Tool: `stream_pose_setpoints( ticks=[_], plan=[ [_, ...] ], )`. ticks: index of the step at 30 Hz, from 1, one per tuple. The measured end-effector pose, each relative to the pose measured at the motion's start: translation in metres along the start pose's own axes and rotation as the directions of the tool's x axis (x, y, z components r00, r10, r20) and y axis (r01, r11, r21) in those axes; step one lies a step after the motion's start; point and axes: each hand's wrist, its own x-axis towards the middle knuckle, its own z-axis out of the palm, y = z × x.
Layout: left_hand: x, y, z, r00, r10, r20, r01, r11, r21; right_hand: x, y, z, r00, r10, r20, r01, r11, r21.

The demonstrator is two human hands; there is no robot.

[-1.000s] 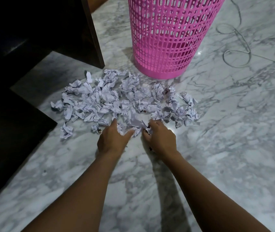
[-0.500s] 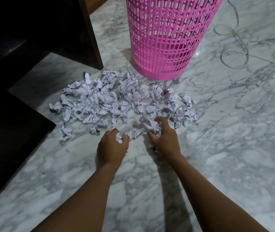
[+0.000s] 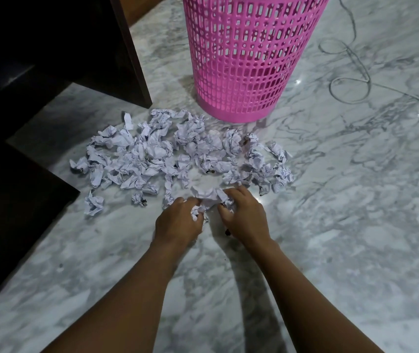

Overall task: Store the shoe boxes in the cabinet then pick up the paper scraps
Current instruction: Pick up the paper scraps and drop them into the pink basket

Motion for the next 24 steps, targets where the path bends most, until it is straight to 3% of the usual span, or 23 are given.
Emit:
stream_pose_setpoints(
  ticks=[5, 9, 14, 16, 19, 21, 24],
  plan=[
    [0.002, 0.000, 0.006, 0.997, -0.026, -0.071, 0.020, 0.997, -0.080, 0.007, 0.008, -0.012, 0.986, 0.158, -0.047, -0.153, 0.983, 0.104],
    [0.003, 0.002, 0.002, 0.984, -0.112, -0.137, 0.066, 0.952, -0.298, 0.017, 0.004, -0.026, 0.956, 0.285, -0.067, -0.255, 0.922, 0.291],
    [0.000, 0.009, -0.011, 0.950, -0.273, -0.154, 0.143, 0.815, -0.561, 0.015, -0.012, -0.033, 0.967, 0.253, -0.035, -0.218, 0.889, 0.402],
    [-0.001, 0.010, -0.018, 0.940, -0.304, -0.156, 0.160, 0.795, -0.585, 0.013, -0.018, -0.029, 0.981, 0.186, 0.045, -0.190, 0.922, 0.338],
    [-0.004, 0.005, -0.030, 0.911, -0.374, -0.174, 0.183, 0.744, -0.642, 0.011, -0.029, -0.019, 0.965, 0.105, 0.242, -0.117, 0.992, 0.038],
    [-0.005, -0.002, -0.039, 0.883, -0.442, -0.156, 0.230, 0.699, -0.677, 0.010, -0.039, -0.013, 0.933, 0.111, 0.342, -0.062, 0.986, -0.153],
    [-0.010, -0.011, -0.049, 0.861, -0.479, -0.172, 0.256, 0.699, -0.668, 0.010, -0.049, 0.002, 0.915, 0.104, 0.391, 0.022, 0.953, -0.303]
  ],
)
